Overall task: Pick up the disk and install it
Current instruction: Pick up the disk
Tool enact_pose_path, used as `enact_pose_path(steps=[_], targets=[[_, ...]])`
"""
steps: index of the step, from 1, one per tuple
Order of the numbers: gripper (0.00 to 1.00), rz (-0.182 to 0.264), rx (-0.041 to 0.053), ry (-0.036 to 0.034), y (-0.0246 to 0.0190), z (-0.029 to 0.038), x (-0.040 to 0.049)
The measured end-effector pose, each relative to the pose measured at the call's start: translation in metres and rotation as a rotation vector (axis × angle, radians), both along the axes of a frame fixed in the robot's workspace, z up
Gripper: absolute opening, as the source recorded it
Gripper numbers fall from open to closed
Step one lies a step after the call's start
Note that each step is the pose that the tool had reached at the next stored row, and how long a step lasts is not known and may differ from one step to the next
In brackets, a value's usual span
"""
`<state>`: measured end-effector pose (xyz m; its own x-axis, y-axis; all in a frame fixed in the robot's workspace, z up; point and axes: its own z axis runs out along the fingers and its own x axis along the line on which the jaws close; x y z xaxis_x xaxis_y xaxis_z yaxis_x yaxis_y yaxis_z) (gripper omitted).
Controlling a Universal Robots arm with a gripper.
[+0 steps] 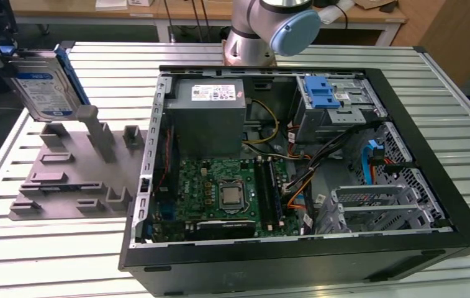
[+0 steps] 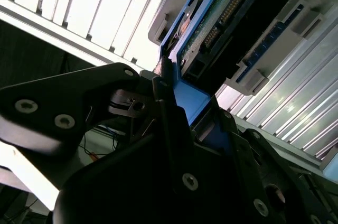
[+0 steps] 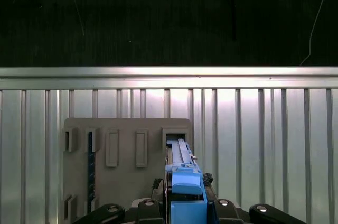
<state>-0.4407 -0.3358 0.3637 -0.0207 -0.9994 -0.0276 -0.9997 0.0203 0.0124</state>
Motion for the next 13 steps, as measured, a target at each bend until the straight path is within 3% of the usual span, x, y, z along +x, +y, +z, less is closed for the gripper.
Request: enact_pose_path(steps=[13], targets=[[0.37,0.0,-0.001,0.0001,0.0,0.0034,0.0]])
